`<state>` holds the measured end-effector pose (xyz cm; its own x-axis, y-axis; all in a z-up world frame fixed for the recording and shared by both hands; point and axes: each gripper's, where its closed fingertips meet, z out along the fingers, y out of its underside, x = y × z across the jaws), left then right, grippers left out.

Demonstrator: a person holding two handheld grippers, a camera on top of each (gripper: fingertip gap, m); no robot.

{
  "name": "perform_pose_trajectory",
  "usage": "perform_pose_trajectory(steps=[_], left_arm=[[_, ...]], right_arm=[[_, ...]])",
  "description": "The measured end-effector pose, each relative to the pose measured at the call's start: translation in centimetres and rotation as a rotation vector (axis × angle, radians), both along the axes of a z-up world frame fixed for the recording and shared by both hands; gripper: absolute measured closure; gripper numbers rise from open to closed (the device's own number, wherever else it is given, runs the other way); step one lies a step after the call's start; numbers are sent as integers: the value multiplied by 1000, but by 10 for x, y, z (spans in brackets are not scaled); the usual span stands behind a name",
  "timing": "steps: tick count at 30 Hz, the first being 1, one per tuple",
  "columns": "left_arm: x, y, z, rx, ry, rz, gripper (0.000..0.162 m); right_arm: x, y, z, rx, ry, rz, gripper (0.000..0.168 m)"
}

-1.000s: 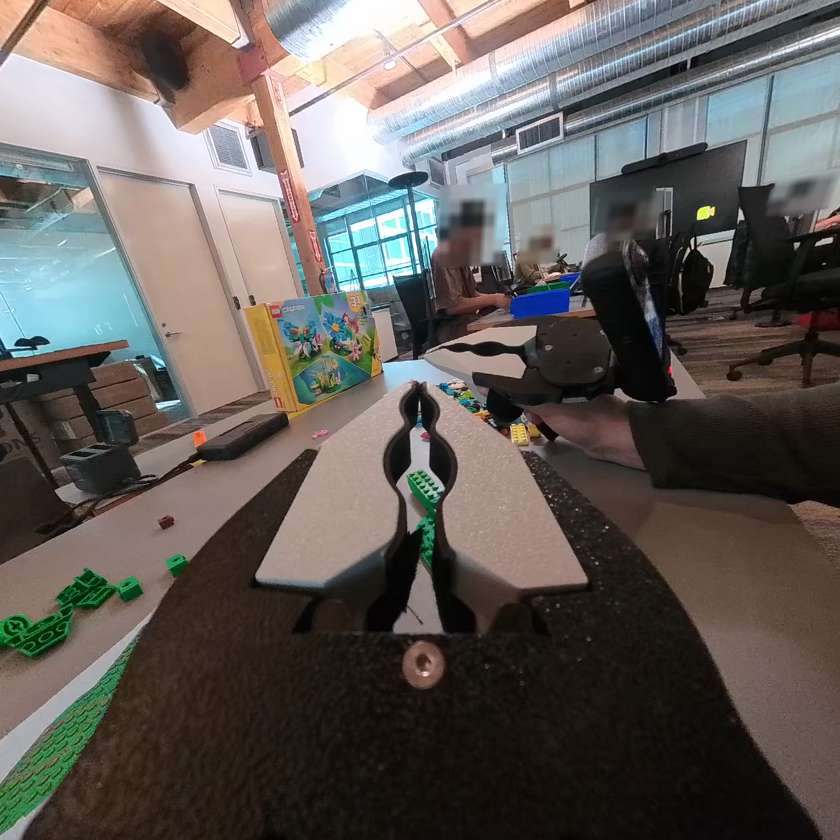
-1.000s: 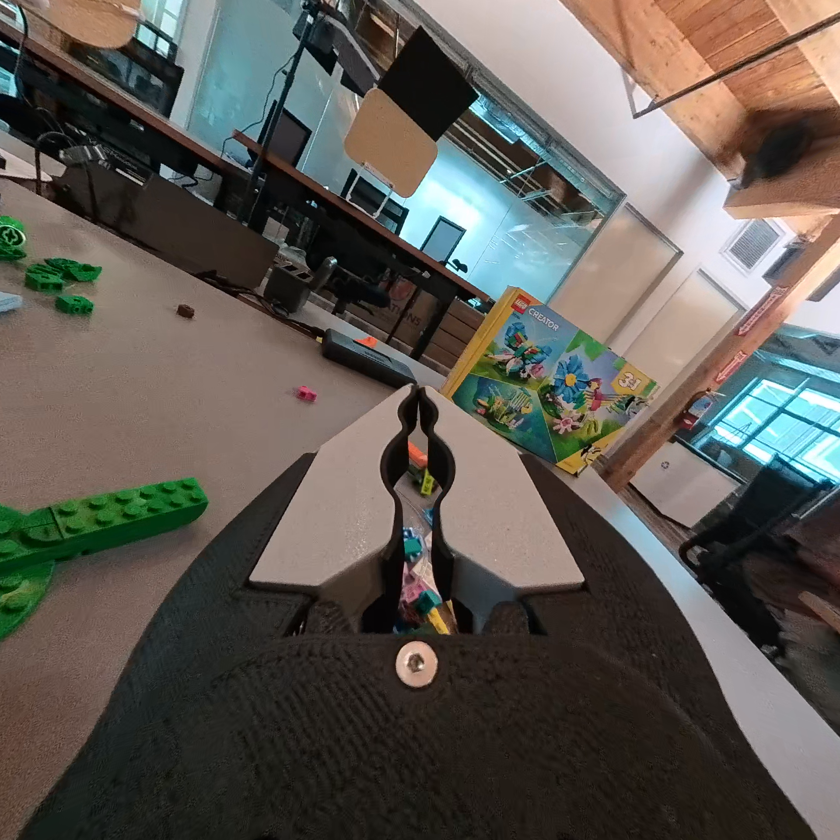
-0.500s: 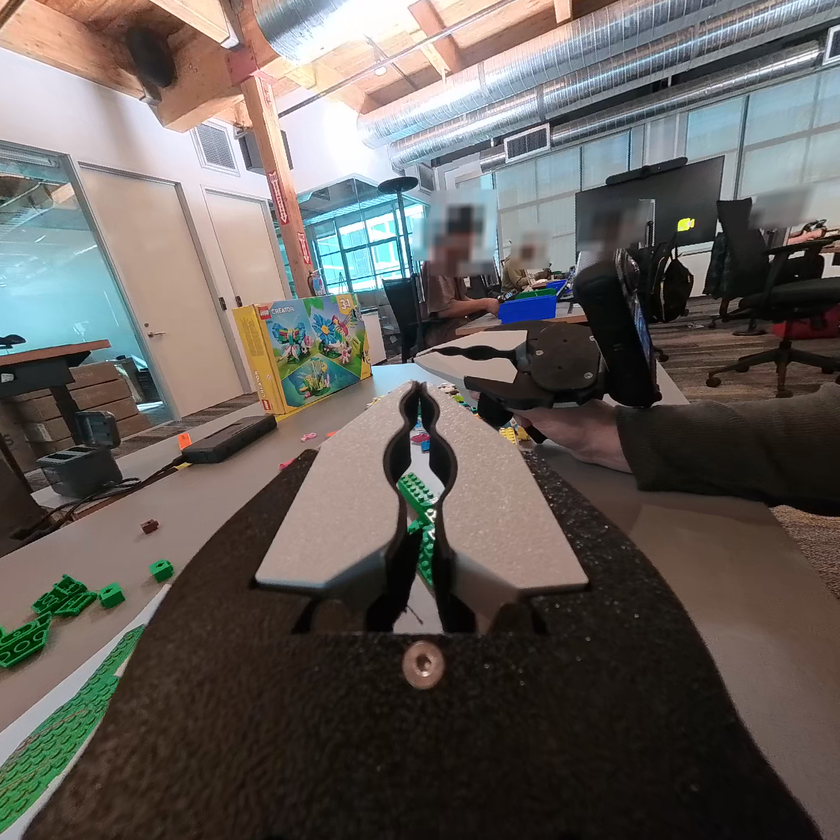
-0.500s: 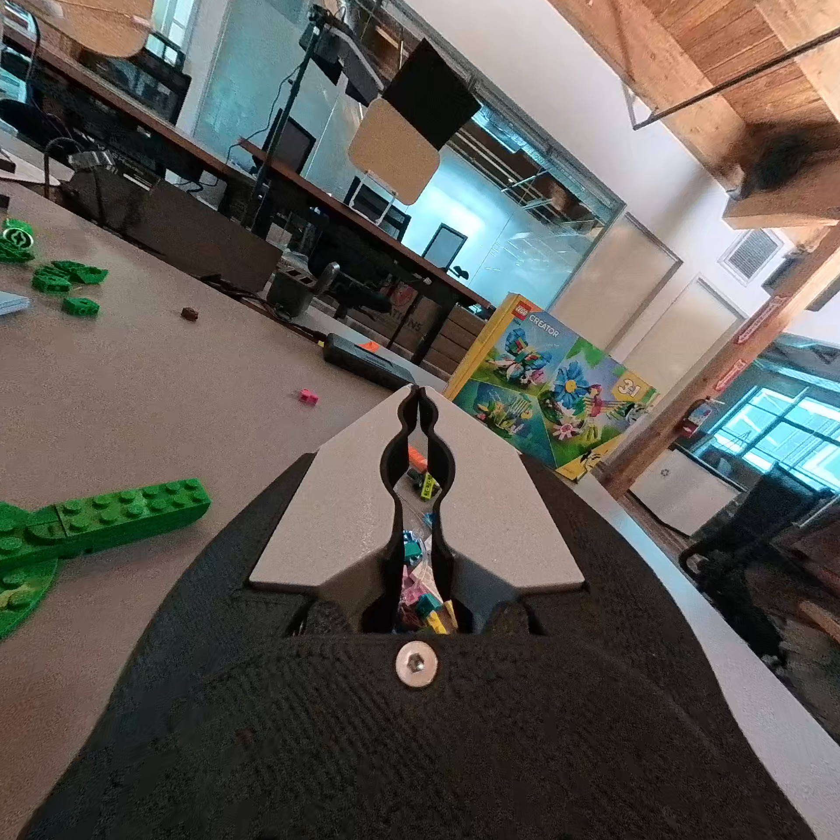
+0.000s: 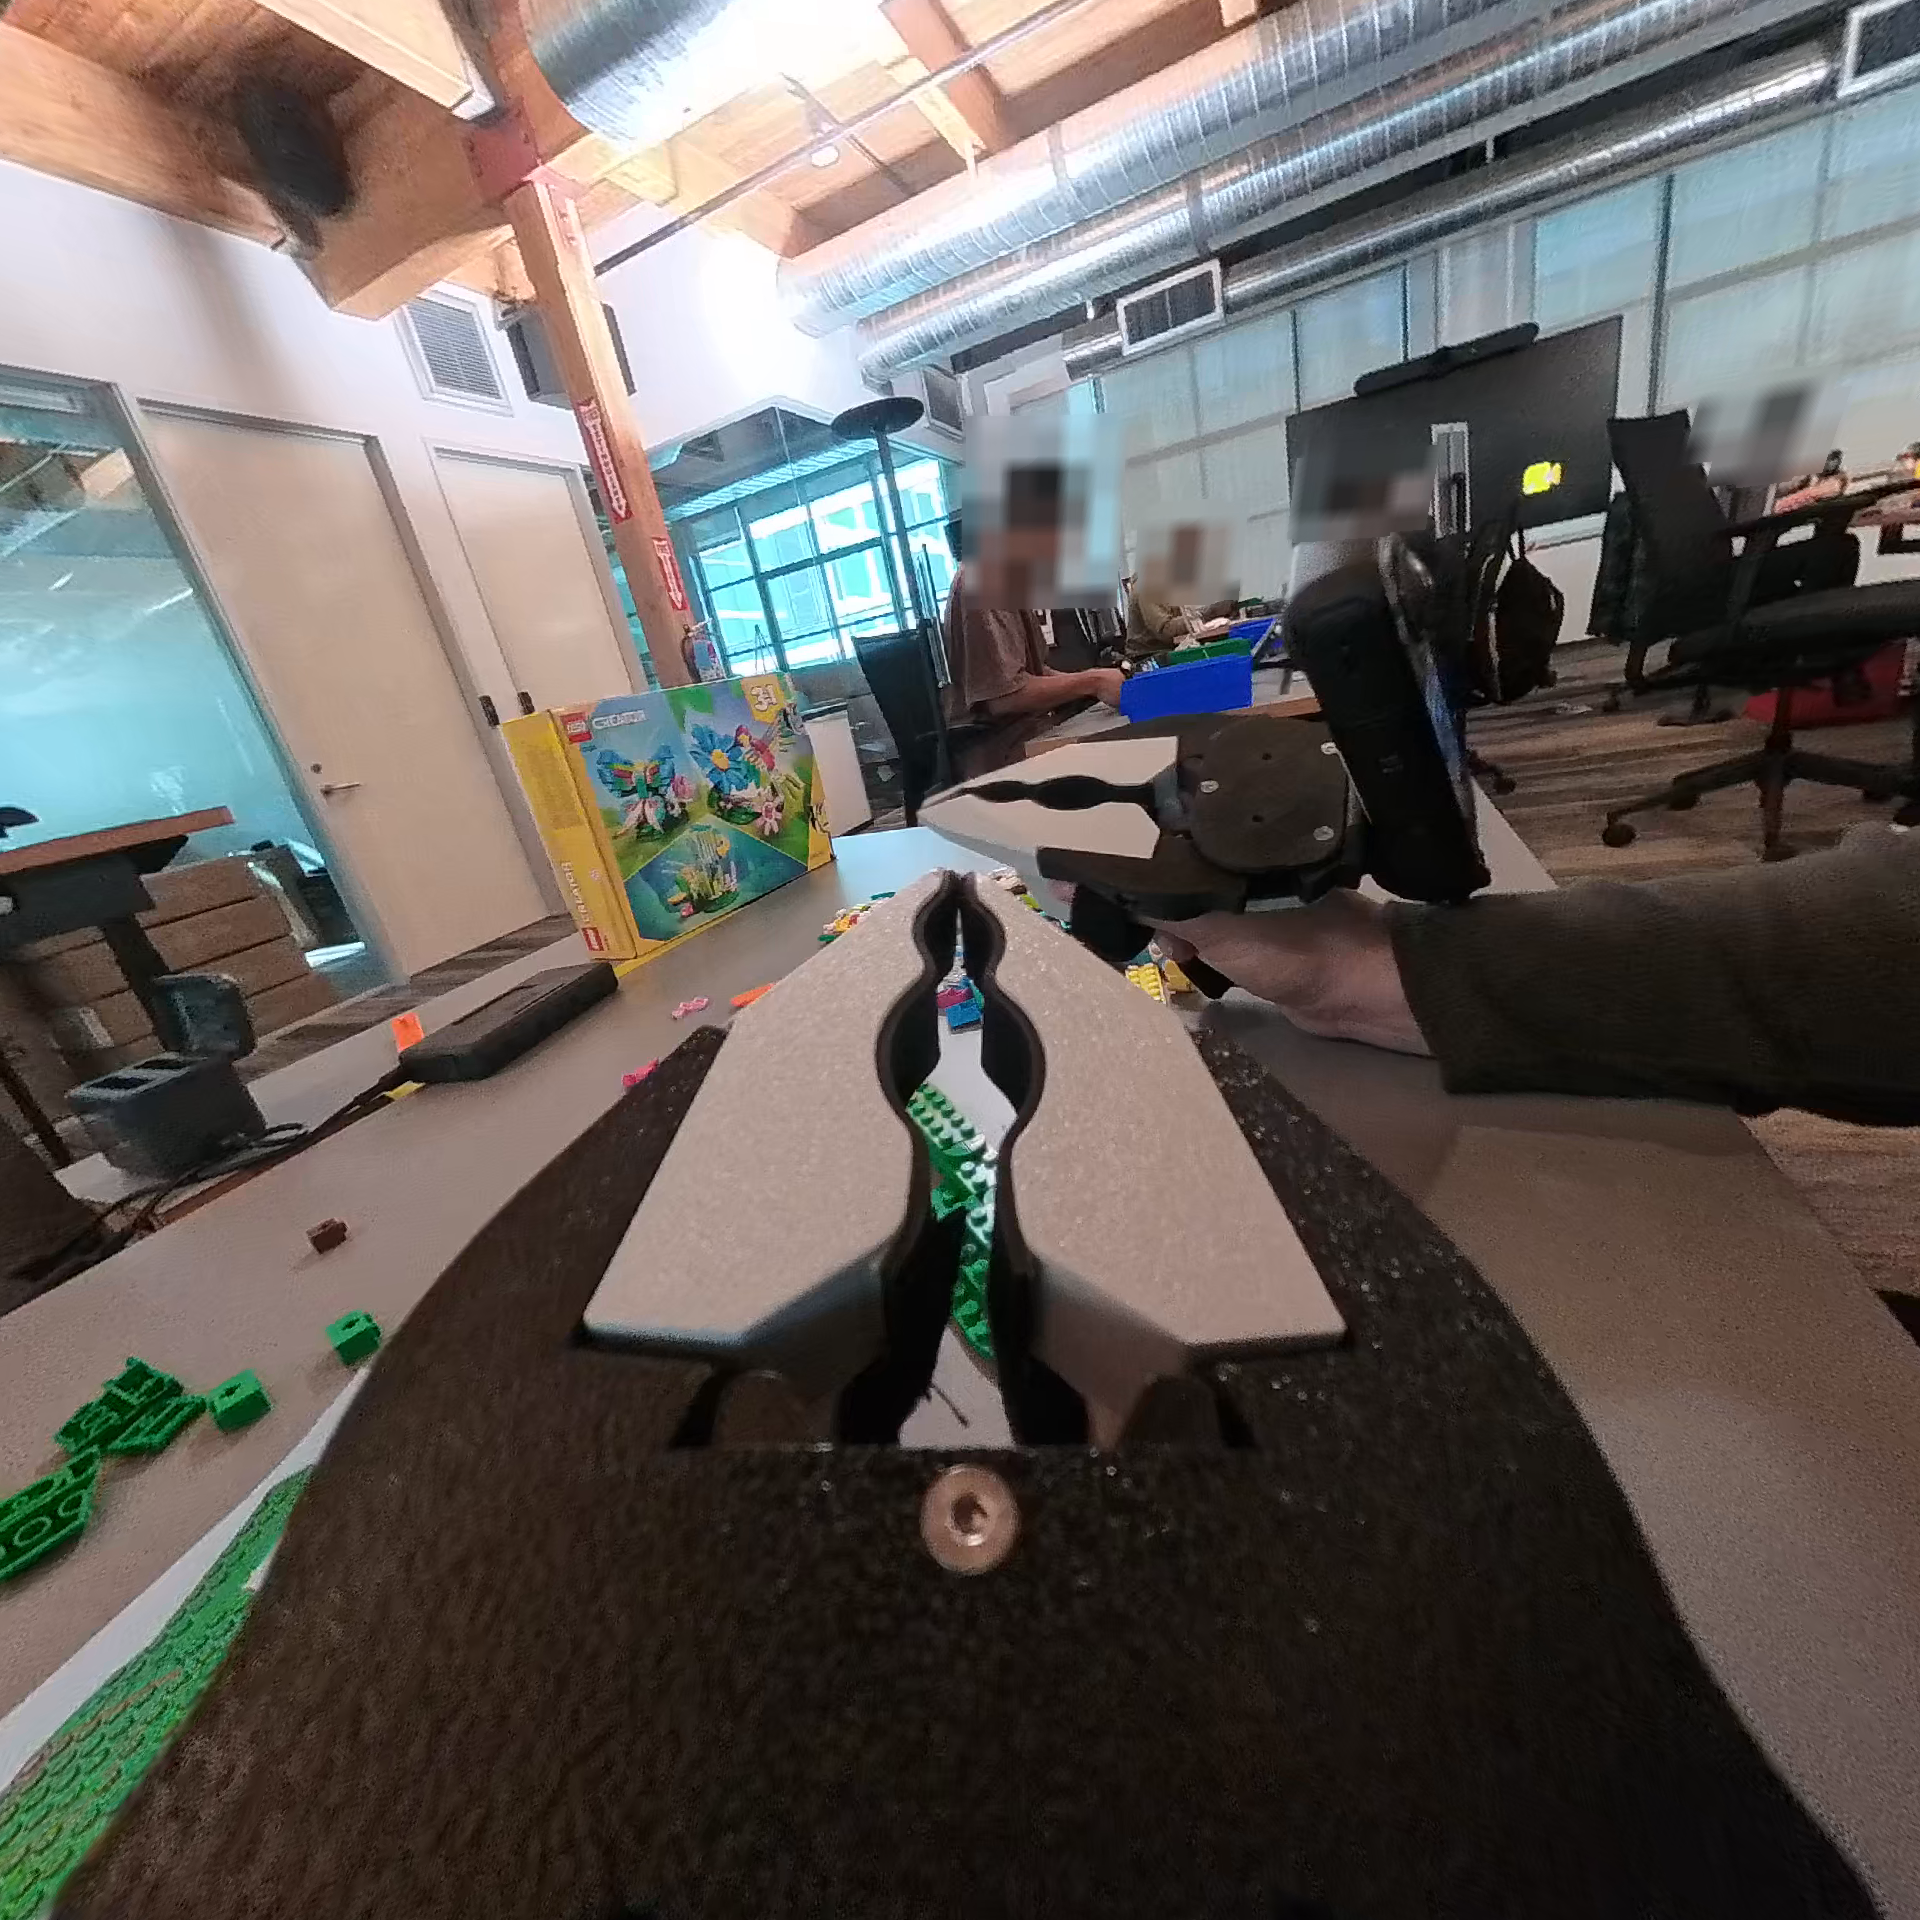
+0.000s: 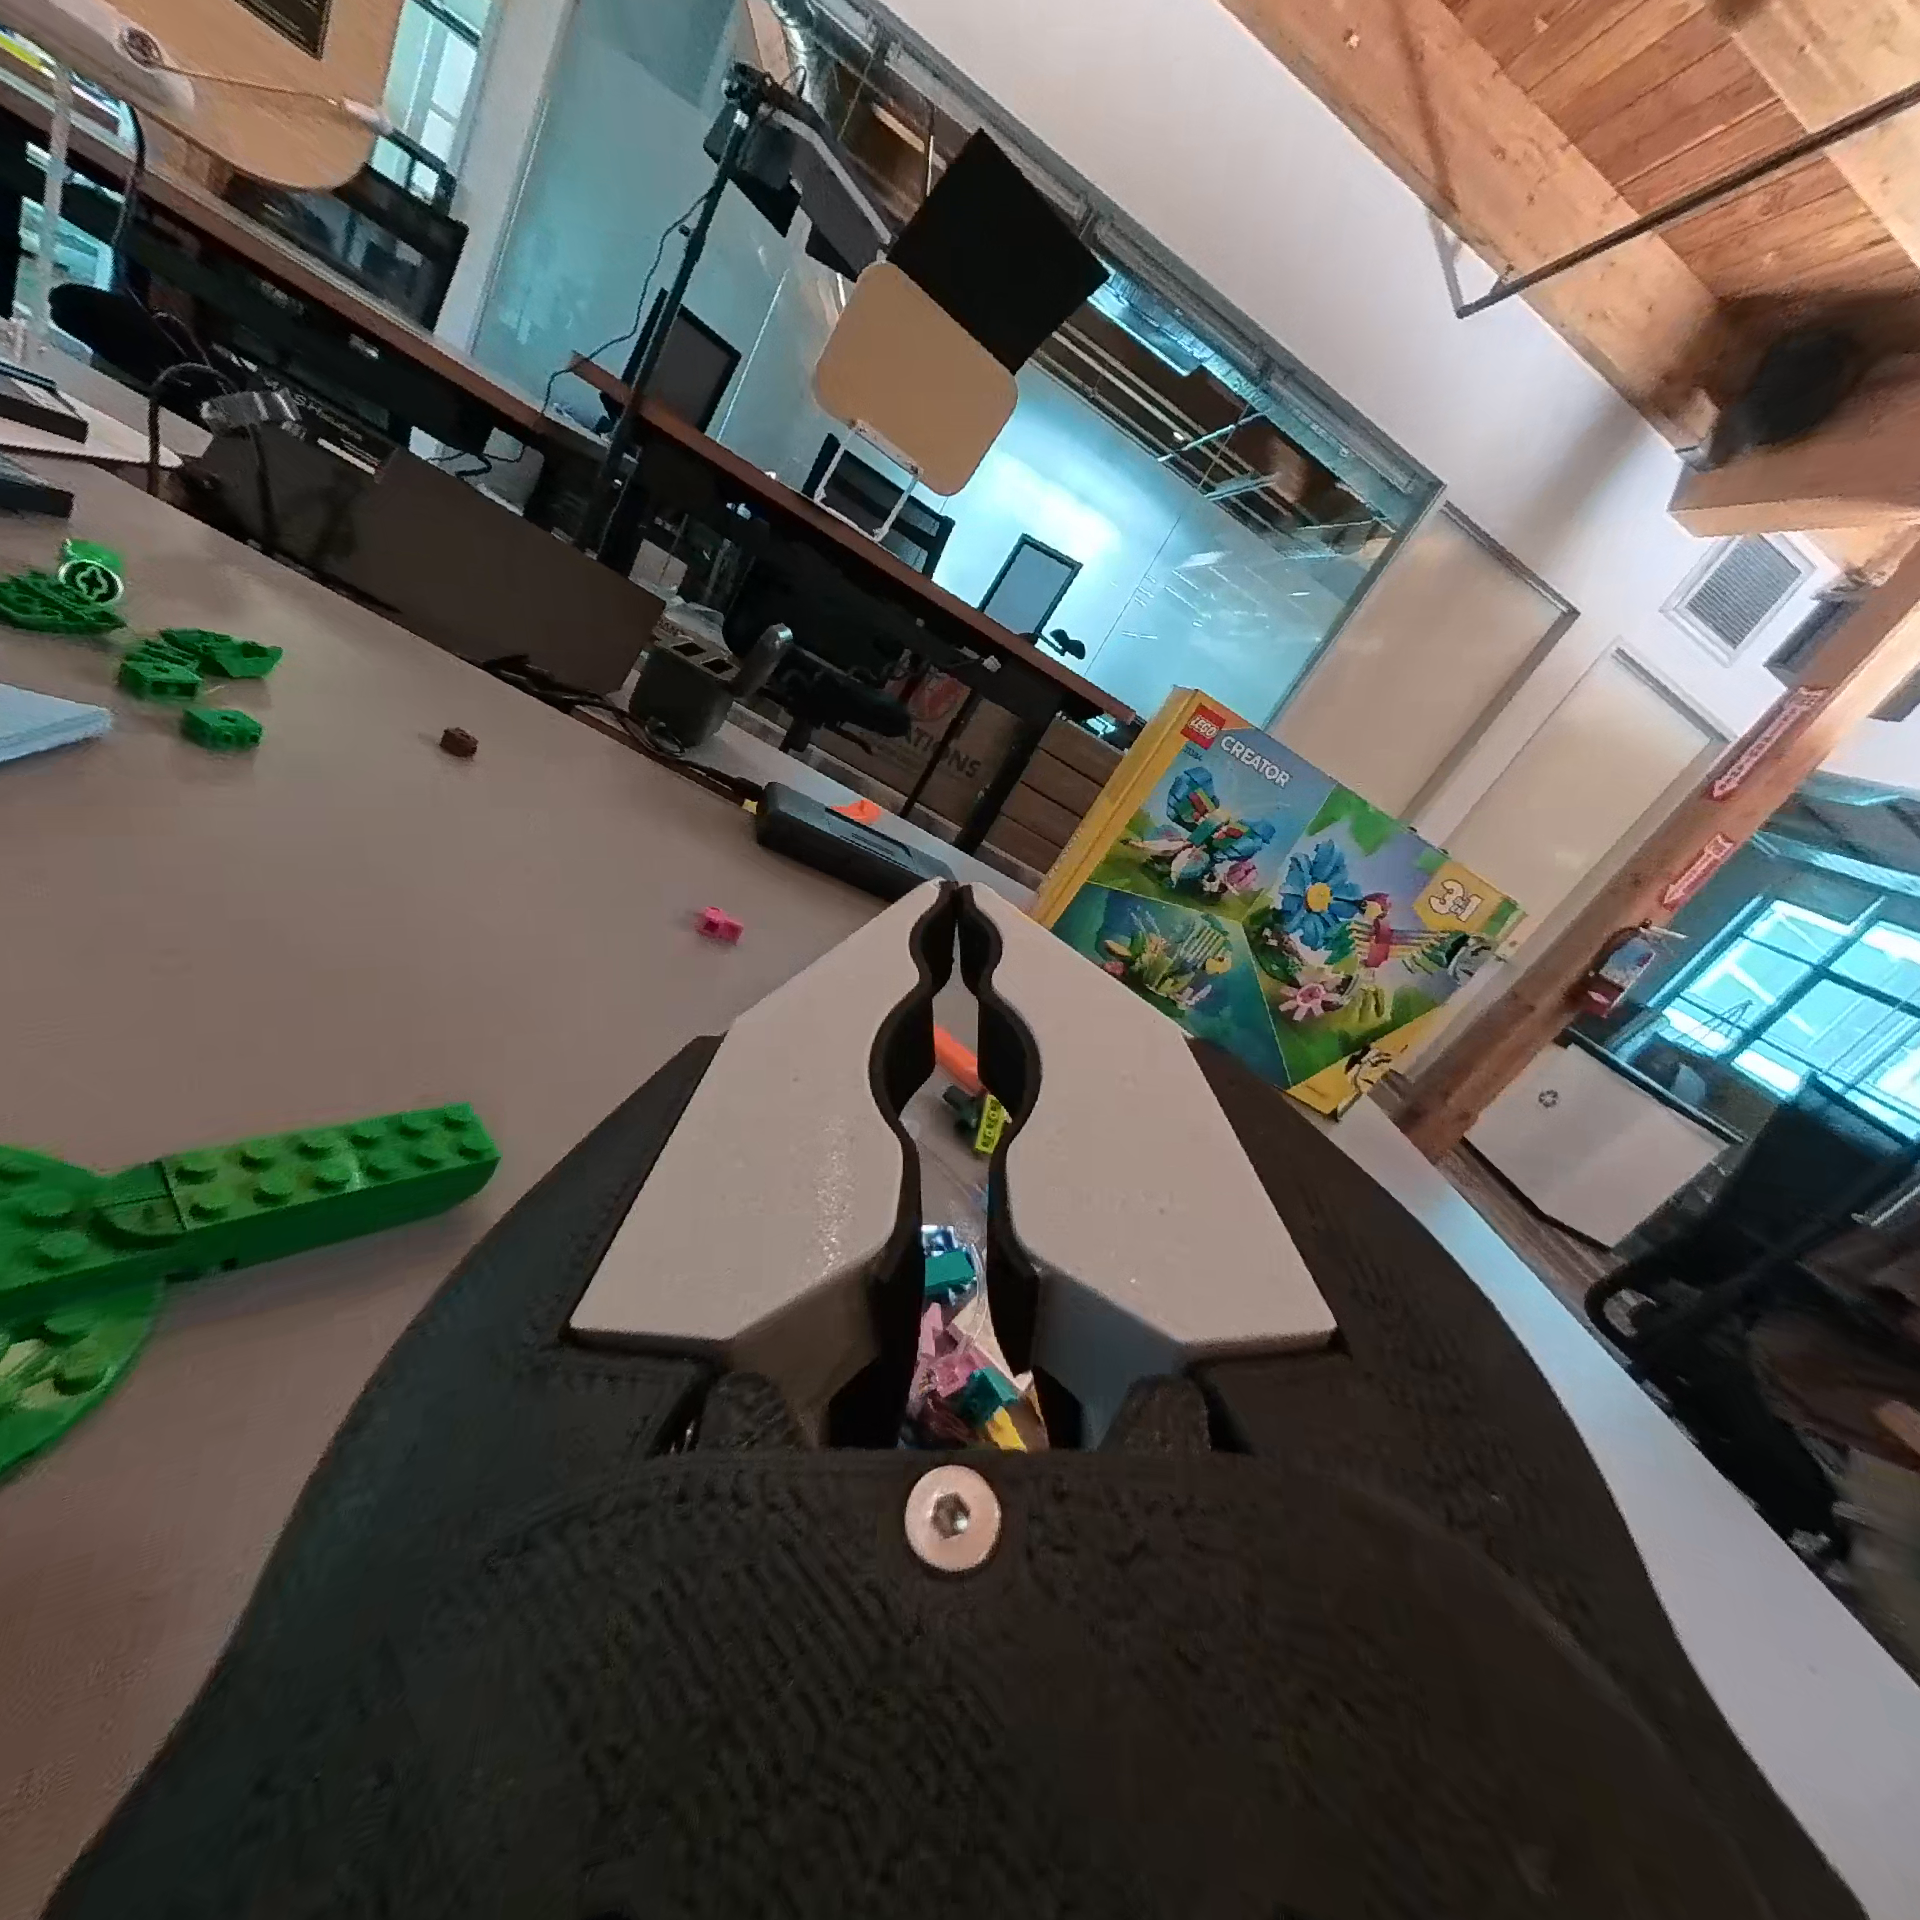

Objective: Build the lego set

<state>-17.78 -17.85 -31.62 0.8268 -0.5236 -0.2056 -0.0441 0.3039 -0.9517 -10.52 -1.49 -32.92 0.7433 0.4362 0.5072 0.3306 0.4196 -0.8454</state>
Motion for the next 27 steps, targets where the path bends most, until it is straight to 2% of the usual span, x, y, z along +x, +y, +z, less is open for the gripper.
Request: perform_pose_trajectory(steps=[10, 27], left_arm=[[14, -7, -3, 46, 93, -25, 162], [-5, 4, -1, 0, 3, 15, 162]], right_arm=[[-1, 0, 0, -8, 7, 10, 168], [-4, -10, 7, 12, 32, 62, 168]])
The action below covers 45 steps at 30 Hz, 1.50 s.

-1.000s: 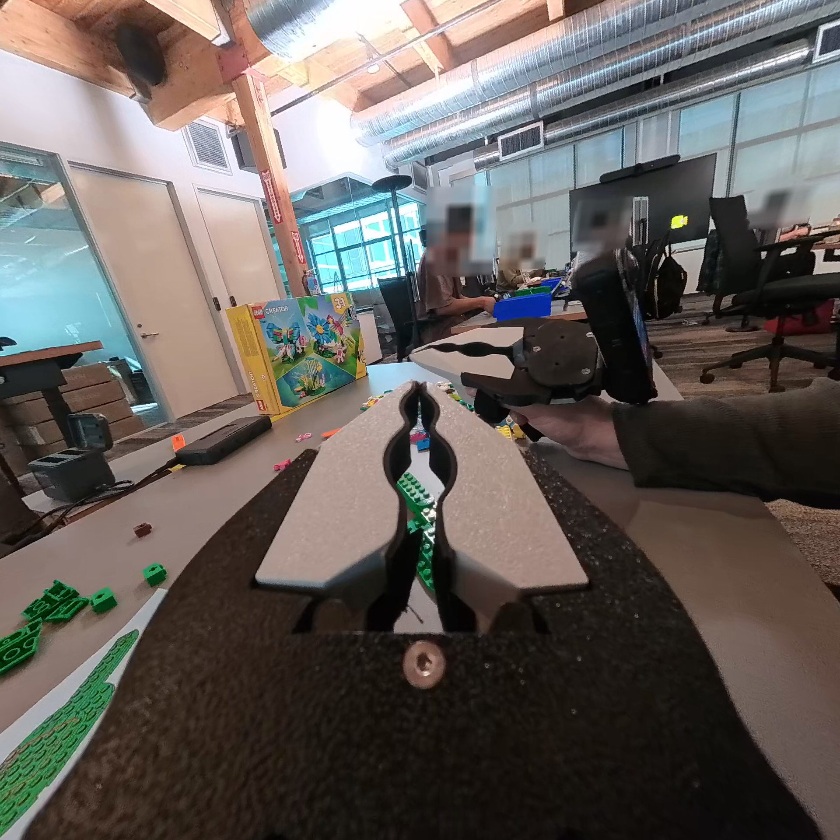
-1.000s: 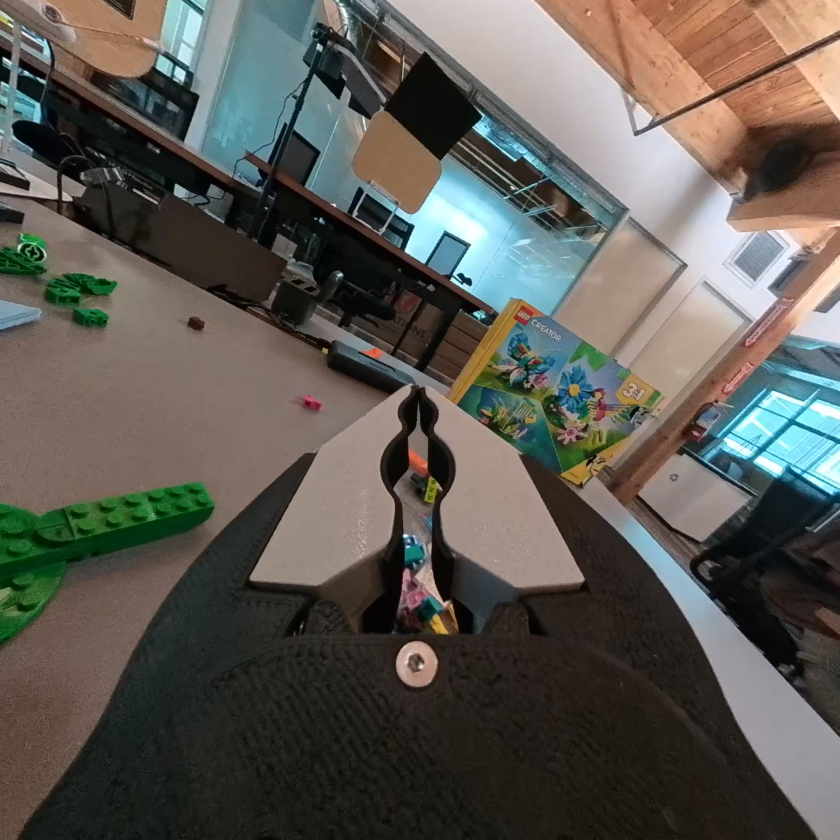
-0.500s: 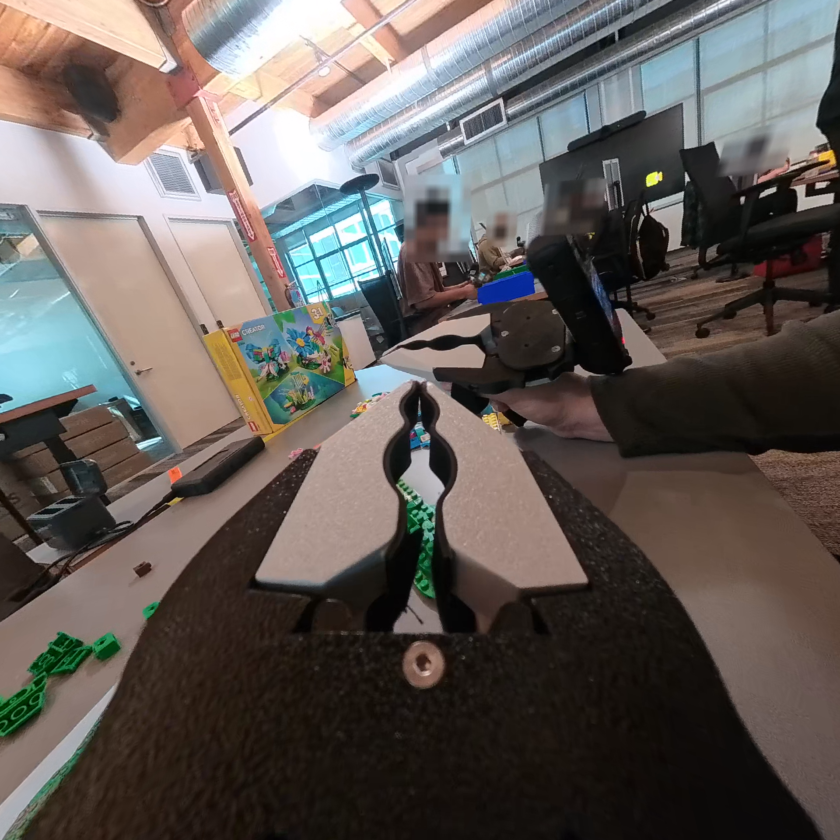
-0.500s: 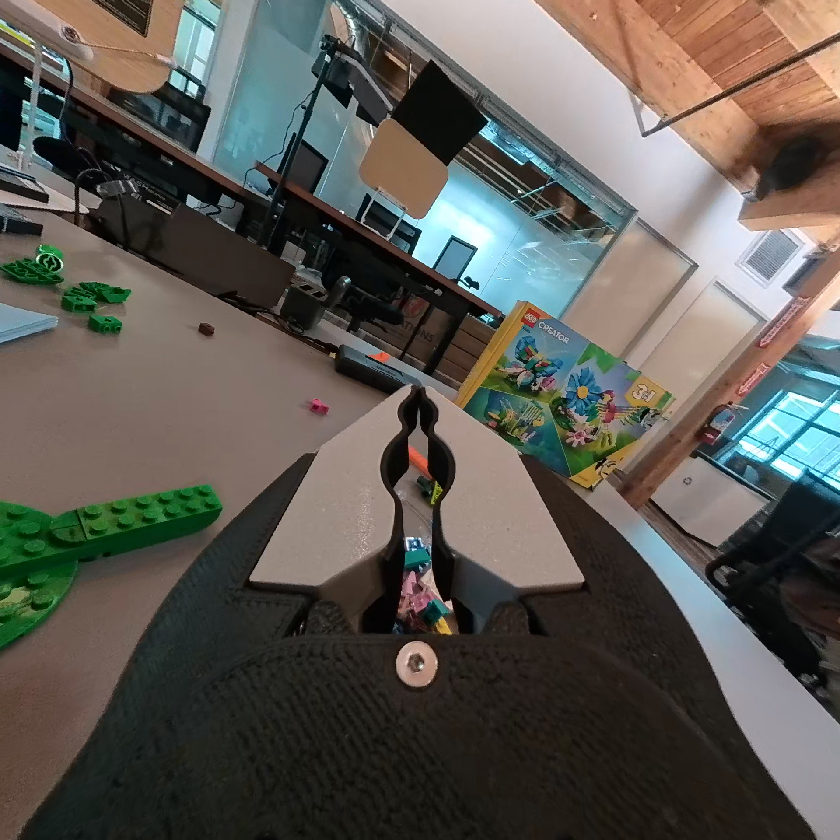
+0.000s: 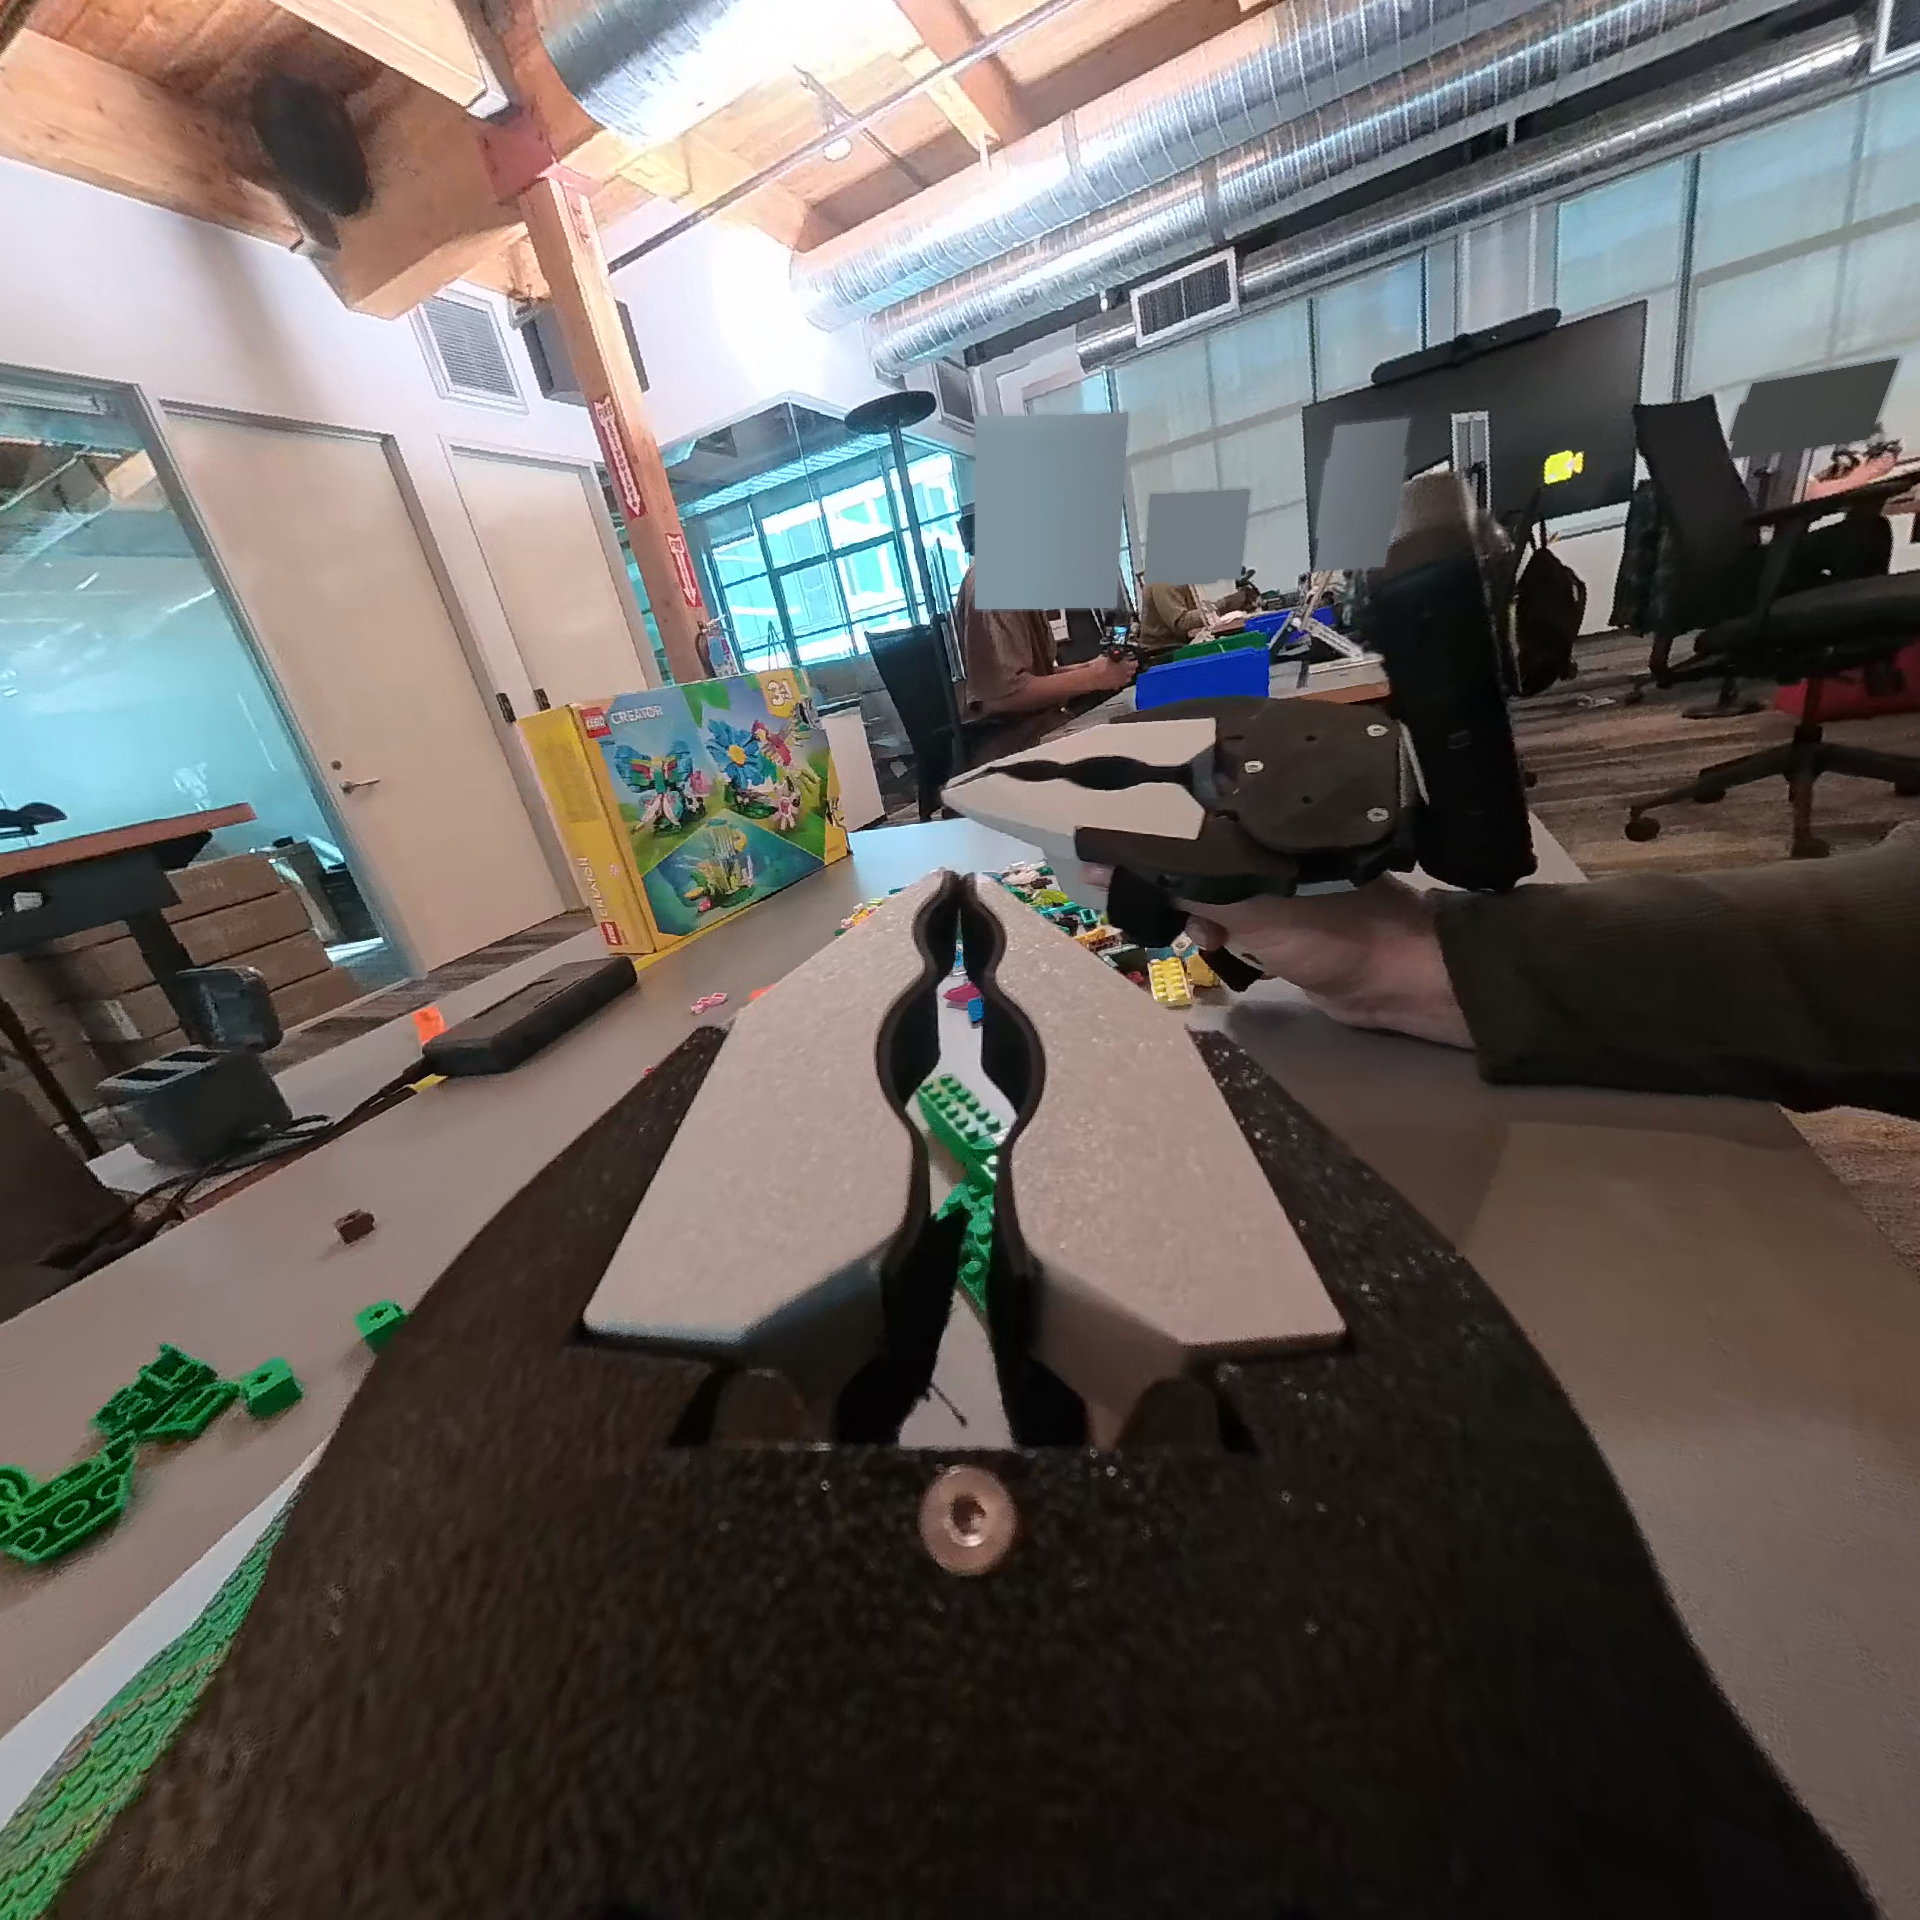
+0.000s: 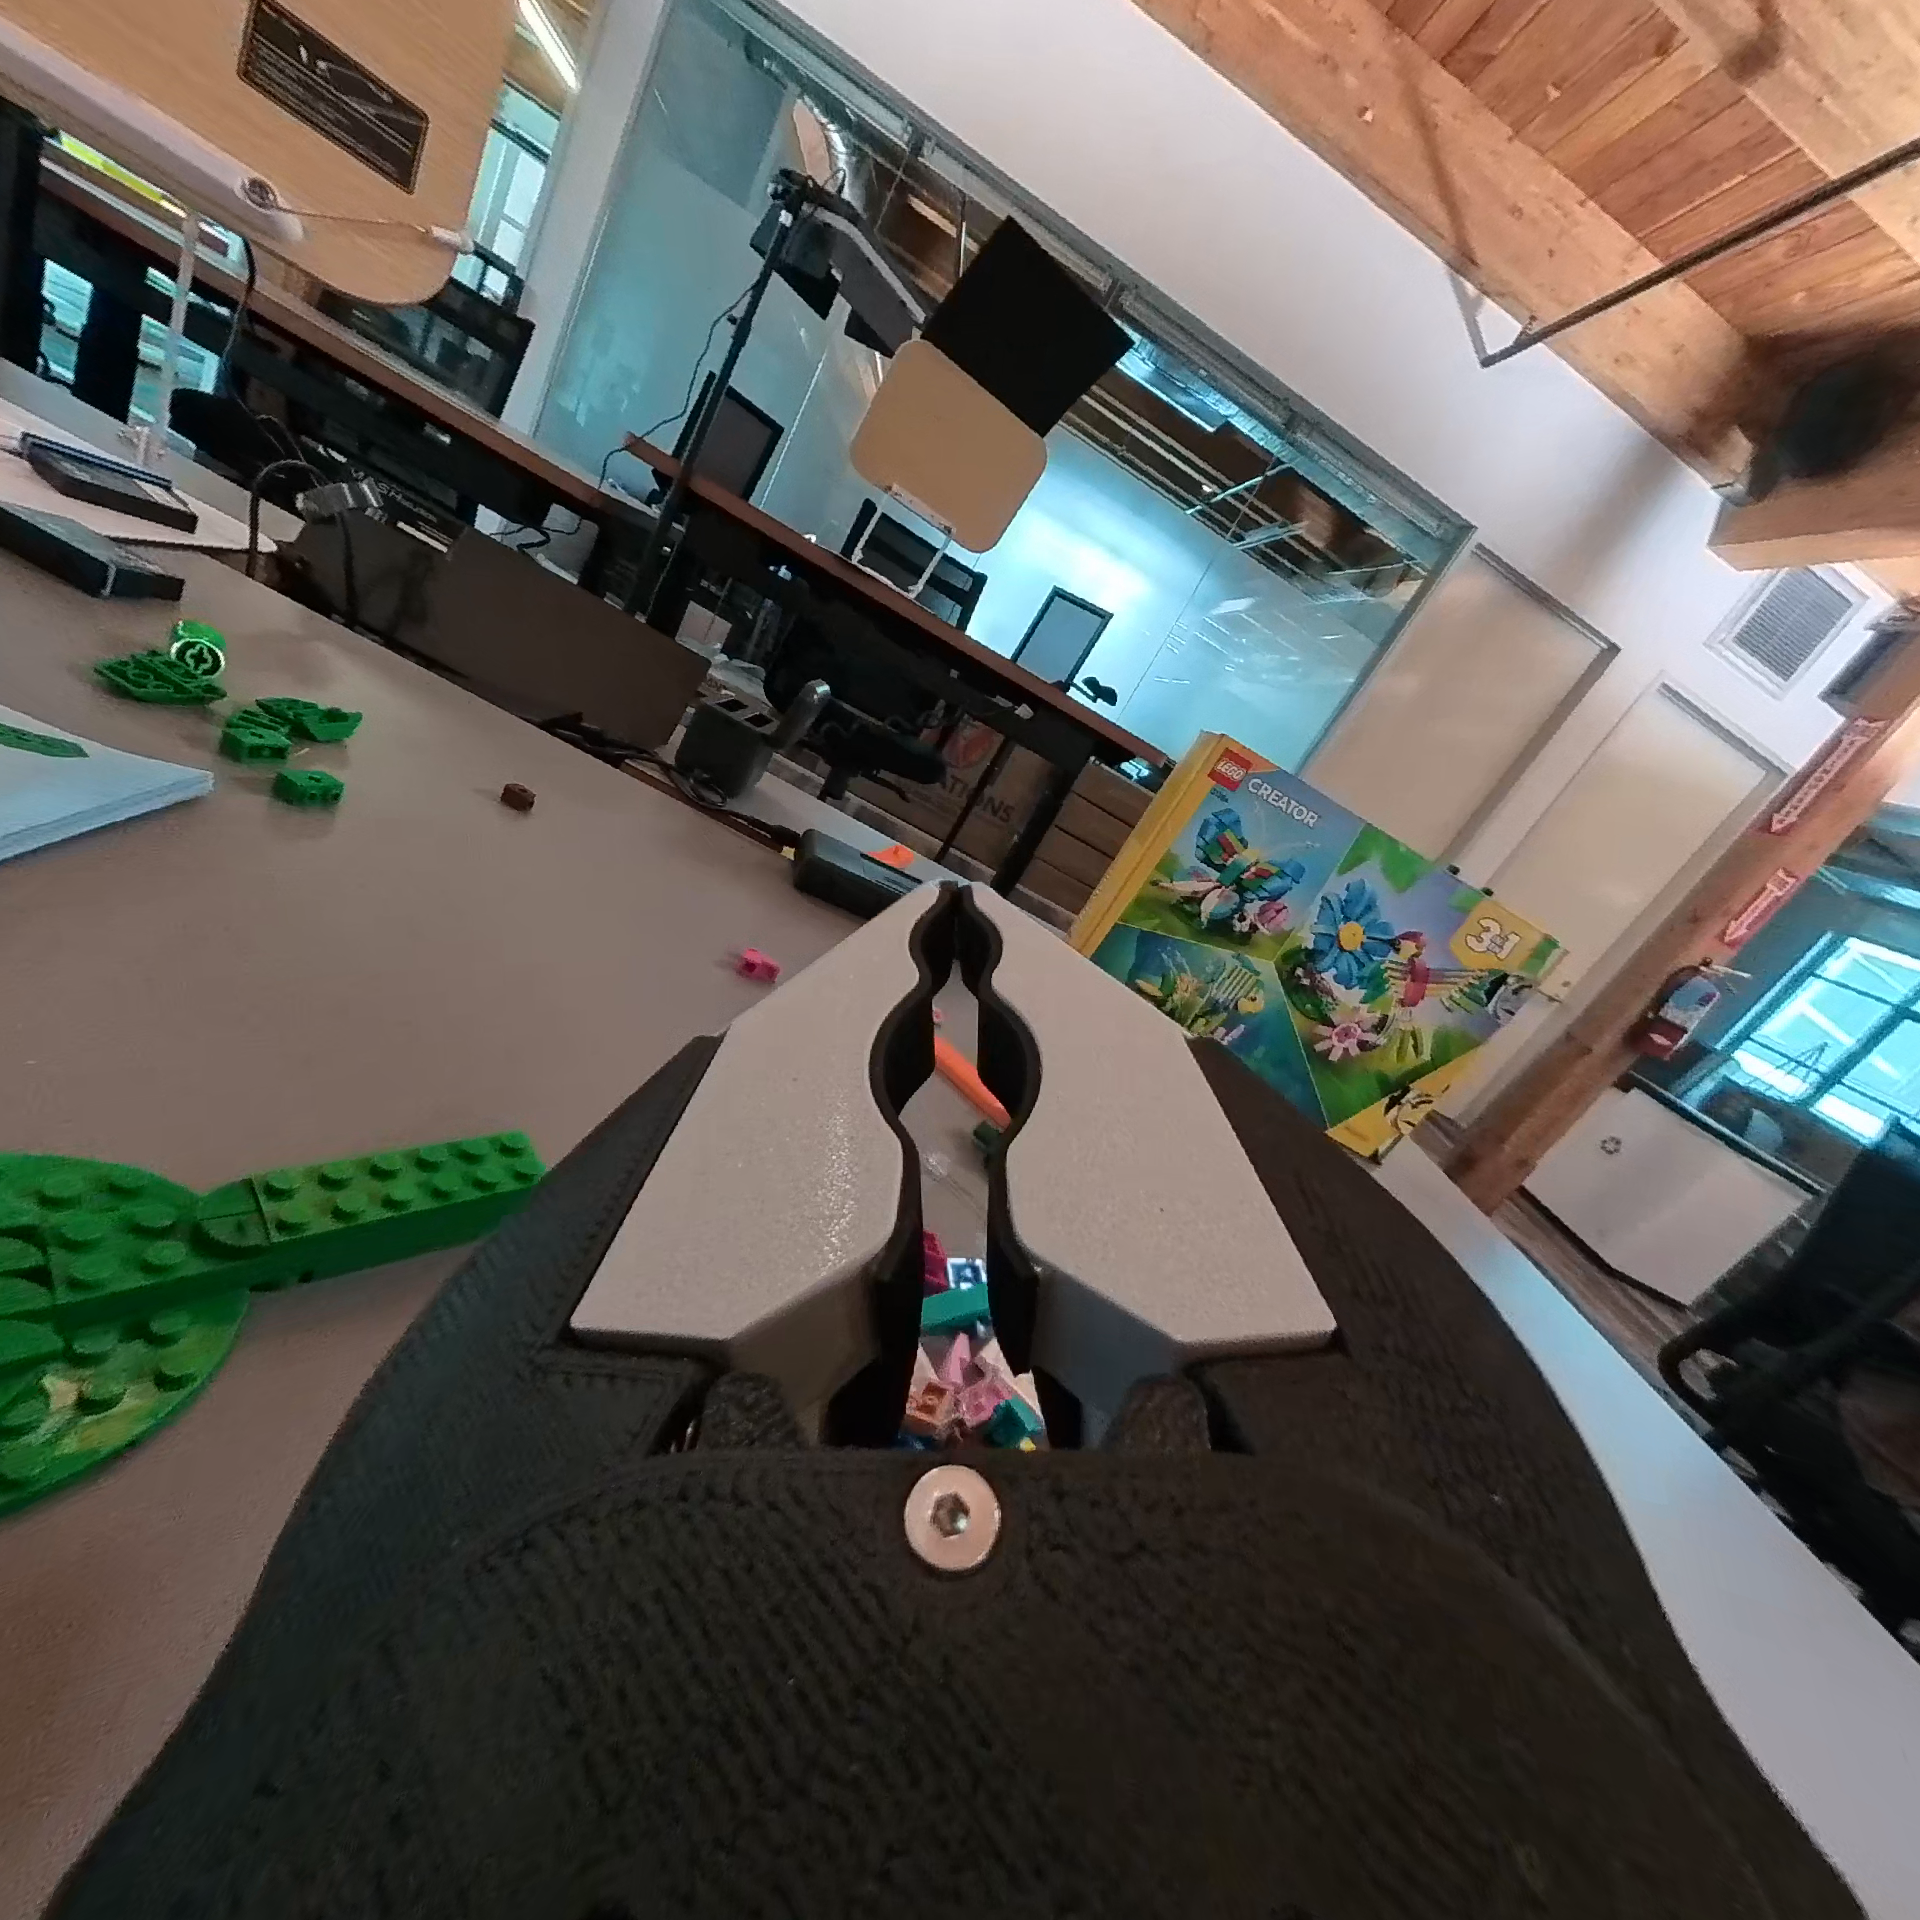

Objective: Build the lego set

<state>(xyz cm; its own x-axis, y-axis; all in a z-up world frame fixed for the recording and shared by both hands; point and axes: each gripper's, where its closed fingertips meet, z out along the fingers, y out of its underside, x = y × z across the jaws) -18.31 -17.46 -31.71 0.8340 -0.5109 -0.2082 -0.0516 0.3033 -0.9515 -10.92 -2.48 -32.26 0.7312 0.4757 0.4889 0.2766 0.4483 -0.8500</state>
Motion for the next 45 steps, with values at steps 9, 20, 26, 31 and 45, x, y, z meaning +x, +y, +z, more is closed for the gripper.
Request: perform_pose_trajectory(steps=[9, 20, 26, 31, 45], left_arm=[[6, -4, -1, 15, 41, -4, 162], [11, -1, -13, 60, 396, 179, 154], [-33, 1, -27, -166, 503, 280, 140], [-111, -9, -40, -351, 689, 478, 124], [-115, -3, -109, -764, 699, -10, 124]], right_arm=[[-6, -13, 2, 33, -28, 40, 168], [-11, -19, 3, 41, -30, 81, 168], [-14, -23, 5, 56, -36, 96, 168], [-16, -25, 5, 57, -39, 108, 168], [-17, -21, 0, 43, -59, 105, 168]])
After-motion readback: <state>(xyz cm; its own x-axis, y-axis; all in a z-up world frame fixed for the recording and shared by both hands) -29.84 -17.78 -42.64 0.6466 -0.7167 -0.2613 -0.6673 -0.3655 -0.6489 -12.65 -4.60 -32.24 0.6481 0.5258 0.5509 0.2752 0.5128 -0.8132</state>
